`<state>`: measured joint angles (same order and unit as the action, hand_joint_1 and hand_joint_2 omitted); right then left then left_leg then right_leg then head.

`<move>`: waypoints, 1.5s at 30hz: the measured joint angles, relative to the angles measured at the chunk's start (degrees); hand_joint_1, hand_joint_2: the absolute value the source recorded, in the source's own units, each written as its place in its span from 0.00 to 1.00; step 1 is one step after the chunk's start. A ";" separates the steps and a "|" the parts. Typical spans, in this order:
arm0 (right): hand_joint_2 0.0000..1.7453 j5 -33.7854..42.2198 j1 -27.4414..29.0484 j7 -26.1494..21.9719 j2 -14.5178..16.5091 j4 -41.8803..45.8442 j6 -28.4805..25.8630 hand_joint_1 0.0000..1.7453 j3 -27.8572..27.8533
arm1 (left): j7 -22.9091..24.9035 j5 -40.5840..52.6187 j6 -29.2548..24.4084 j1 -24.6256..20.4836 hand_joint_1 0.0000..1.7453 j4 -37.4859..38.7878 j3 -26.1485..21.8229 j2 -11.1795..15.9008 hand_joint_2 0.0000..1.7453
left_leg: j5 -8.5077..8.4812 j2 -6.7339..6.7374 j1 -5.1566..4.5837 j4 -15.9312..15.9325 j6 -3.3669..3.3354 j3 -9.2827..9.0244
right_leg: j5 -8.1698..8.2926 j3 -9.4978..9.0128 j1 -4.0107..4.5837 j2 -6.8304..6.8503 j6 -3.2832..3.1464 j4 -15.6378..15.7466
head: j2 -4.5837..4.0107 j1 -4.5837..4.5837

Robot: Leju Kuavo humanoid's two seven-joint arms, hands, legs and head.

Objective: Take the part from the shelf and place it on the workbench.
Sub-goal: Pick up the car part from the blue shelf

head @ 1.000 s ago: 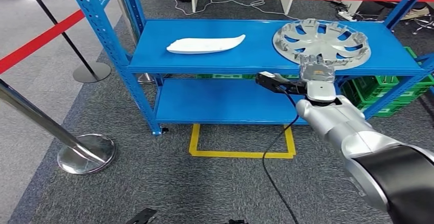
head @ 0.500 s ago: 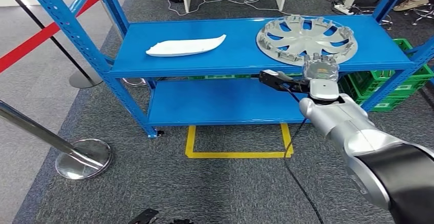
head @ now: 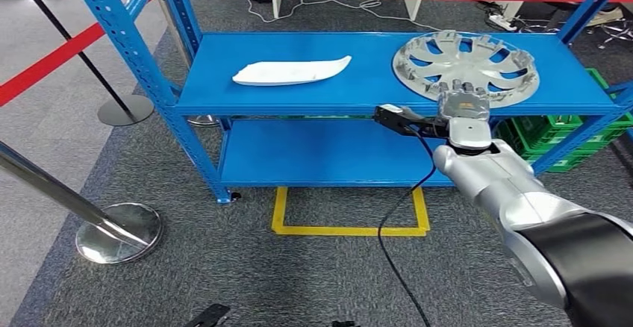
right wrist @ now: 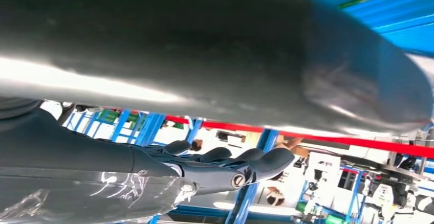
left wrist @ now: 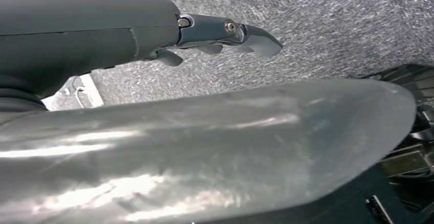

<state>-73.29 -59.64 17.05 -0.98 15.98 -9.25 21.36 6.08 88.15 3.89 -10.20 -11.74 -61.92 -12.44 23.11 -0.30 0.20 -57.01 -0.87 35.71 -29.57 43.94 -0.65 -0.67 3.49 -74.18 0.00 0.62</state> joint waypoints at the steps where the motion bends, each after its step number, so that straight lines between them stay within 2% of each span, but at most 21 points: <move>1: 0.00 -0.01 -0.07 0.00 0.00 0.01 0.00 0.00 -0.05 | -0.01 0.00 0.00 0.01 0.00 0.00 0.00 -0.02 0.00 | 0.25 -0.04 0.02 -0.04 0.14 -0.29 | 2.25 -0.97 -0.04 0.08 0.03 2.96 | 0.00 0.00; 2: 0.00 -0.02 -0.23 -0.01 0.00 0.01 0.00 0.00 -0.13 | -0.01 0.00 0.00 -0.02 0.00 0.00 0.00 -0.03 0.00 | 0.52 -0.07 0.02 -0.08 0.38 -0.57 | 4.66 -2.55 -0.07 0.24 0.05 6.99 | 0.00 0.01; 4: 0.00 -0.09 -0.65 -0.03 0.02 0.02 0.01 0.00 -0.27 | -0.02 0.00 0.01 -0.11 0.00 0.00 0.00 -0.04 0.00 | 1.06 -0.11 -0.19 -0.37 0.95 -0.85 | 7.09 -5.56 -0.03 0.40 -0.21 13.45 | 0.00 -0.04; 9: 0.00 -0.25 -0.78 -0.10 0.04 0.21 -0.01 0.00 -0.57 | -0.02 0.00 0.01 -0.14 0.00 0.00 0.00 -0.02 0.00 | 2.36 -0.04 -0.22 -1.81 2.26 -0.37 | 6.49 -6.69 0.00 0.09 -1.89 14.88 | 0.00 -0.34; 11: 0.00 -0.26 -0.90 -0.13 0.10 0.33 -0.03 0.00 -0.70 | -0.02 0.00 0.01 -0.17 0.00 0.00 0.00 -0.02 0.00 | 4.76 -0.01 -0.15 -7.30 2.78 2.47 | 6.16 -7.14 -0.12 0.01 -2.44 14.93 | 0.00 -0.60; 13: 0.00 -0.26 -0.76 -0.17 0.15 0.33 -0.03 0.00 -0.71 | -0.02 0.00 0.02 -0.11 0.00 0.00 0.00 -0.02 0.00 | 6.93 -0.01 -0.12 -14.55 2.99 6.96 | 5.74 -7.58 -0.11 -0.03 -2.69 14.92 | 0.00 -0.68; 15: 0.00 -0.26 -0.51 -0.17 0.15 0.33 -0.02 0.00 -0.71 | -0.02 0.00 0.02 -0.01 0.00 0.00 0.00 0.00 0.00 | 5.58 -0.01 -0.11 -16.18 2.94 8.95 | 5.24 -8.19 -0.12 -0.07 -2.65 14.92 | 0.00 -0.69; 18: 0.00 -0.26 -0.53 -0.17 0.18 0.34 -0.02 0.00 -0.72 | -0.02 0.00 0.01 -0.02 0.00 0.01 0.00 0.01 0.00 | -1.01 0.00 -0.10 -6.62 2.63 5.22 | 4.25 -9.36 -0.13 -0.13 -2.12 14.84 | 0.00 -0.72; 19: 0.00 -0.26 -0.62 -0.17 0.19 0.34 -0.02 0.00 -0.72 | -0.02 0.00 0.01 -0.06 0.00 0.01 0.00 0.00 0.00 | -2.02 -0.02 -0.10 -3.57 2.43 3.80 | 3.94 -9.55 -0.05 -0.19 -1.84 14.80 | 0.00 -0.74; 24: 0.00 -0.26 -0.78 -0.18 0.19 0.39 -0.04 0.00 -0.78 | -0.02 0.00 0.02 -0.09 0.00 0.02 0.00 -0.02 0.00 | -1.21 -0.09 -0.14 -0.50 0.73 2.02 | 2.72 -9.69 -0.01 -0.16 -0.41 14.59 | 0.00 -0.54; 26: 0.00 -0.28 -0.80 -0.21 0.21 0.40 -0.05 0.00 -0.81 | -0.02 0.00 0.03 -0.14 0.00 0.02 0.00 -0.04 0.00 | -0.86 -0.09 -0.08 -0.31 0.01 1.34 | 0.44 -7.12 0.06 0.01 -0.24 9.44 | 0.00 -0.35; 28: 0.00 -0.38 -0.48 -0.23 0.20 0.35 -0.06 0.00 -0.93 | -0.02 0.01 0.10 -0.13 0.00 0.02 0.00 -0.06 0.00 | -0.28 -0.11 -0.17 -0.31 -0.43 0.72 | -1.98 -2.50 0.15 0.05 -0.20 1.48 | 0.00 -0.25; 30: 0.00 -0.63 -0.06 -0.22 0.16 0.31 -0.06 0.00 -1.10 | -0.02 0.03 0.15 -0.01 0.00 0.02 0.00 -0.04 0.00 | 0.36 -0.20 -0.21 -0.32 -0.46 -0.04 | -1.09 0.17 0.14 0.08 -0.13 -1.28 | 0.00 -0.20; 31: 0.00 -0.77 0.00 -0.23 0.15 0.31 -0.06 0.00 -1.16 | -0.02 0.05 0.15 0.02 0.00 0.02 0.00 -0.05 0.00 | 0.73 -0.26 -0.21 -0.33 -0.37 -0.55 | 1.04 -0.15 0.13 0.11 -0.13 0.80 | 0.00 -0.21; 33: 0.00 -0.96 -0.19 -0.24 0.15 0.32 -0.07 0.00 -1.19 | -0.02 0.07 0.15 -0.03 0.00 0.02 0.01 -0.09 0.00 | 1.59 -0.33 -0.31 -0.40 0.03 -1.59 | 6.07 -3.10 0.16 0.26 -0.22 8.71 | 0.00 -0.19; 34: 0.00 -1.00 -0.34 -0.24 0.15 0.32 -0.07 0.00 -1.20 | -0.02 0.07 0.15 -0.08 0.00 0.02 0.02 -0.10 0.00 | 2.00 -0.37 -0.42 -0.51 0.30 -1.92 | 7.51 -4.68 0.20 0.30 -0.37 12.22 | 0.00 -0.20; 36: 0.00 -1.13 -0.47 -0.25 0.16 0.32 -0.08 0.00 -1.22 | -0.02 0.09 0.15 -0.15 0.00 0.02 0.02 -0.10 0.00 | 2.49 -0.41 -0.56 -0.59 0.84 -2.13 | 7.79 -6.10 0.39 0.28 -0.82 15.05 | 0.00 -0.24; 39: 0.00 -1.32 -0.57 -0.24 0.14 0.37 -0.11 0.00 -1.27 | -0.02 0.12 0.14 -0.20 0.00 0.02 0.02 -0.08 0.00 | 3.20 -0.32 -0.43 -1.10 1.76 -2.07 | 7.23 -6.53 0.27 0.11 -1.83 15.32 | 0.00 -0.31; 41: 0.00 -1.37 -0.74 -0.24 0.17 0.41 -0.13 0.00 -1.29 | -0.04 0.14 0.13 -0.22 0.00 0.02 0.02 -0.08 0.00 | 5.13 -0.24 -0.30 -5.42 2.42 0.08 | 6.86 -7.14 0.02 0.08 -2.46 15.47 | 0.00 -0.54; 43: 0.00 -1.40 -0.70 -0.26 0.22 0.40 -0.12 0.00 -1.30 | -0.08 0.15 0.13 -0.21 0.00 0.02 0.02 -0.07 0.00 | 7.55 -0.21 -0.18 -12.94 2.80 4.68 | 6.33 -7.66 -0.01 0.05 -2.72 15.48 | 0.00 -0.69; 45: 0.00 -1.40 -0.47 -0.26 0.24 0.39 -0.11 0.00 -1.30 | -0.09 0.15 0.13 -0.14 0.00 0.02 0.02 -0.04 0.00 | 8.20 -0.20 -0.13 -17.46 2.92 8.09 | 5.88 -8.12 -0.02 0.02 -2.69 15.47 | 0.00 -0.65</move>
<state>-74.69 -60.10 16.79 -0.74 16.37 -9.35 20.06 5.99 88.30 4.02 -10.34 -11.72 -61.90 -12.47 31.31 -0.50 0.08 -74.47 2.06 43.80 -23.69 35.82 -0.67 -0.65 0.80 -58.70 0.00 -0.03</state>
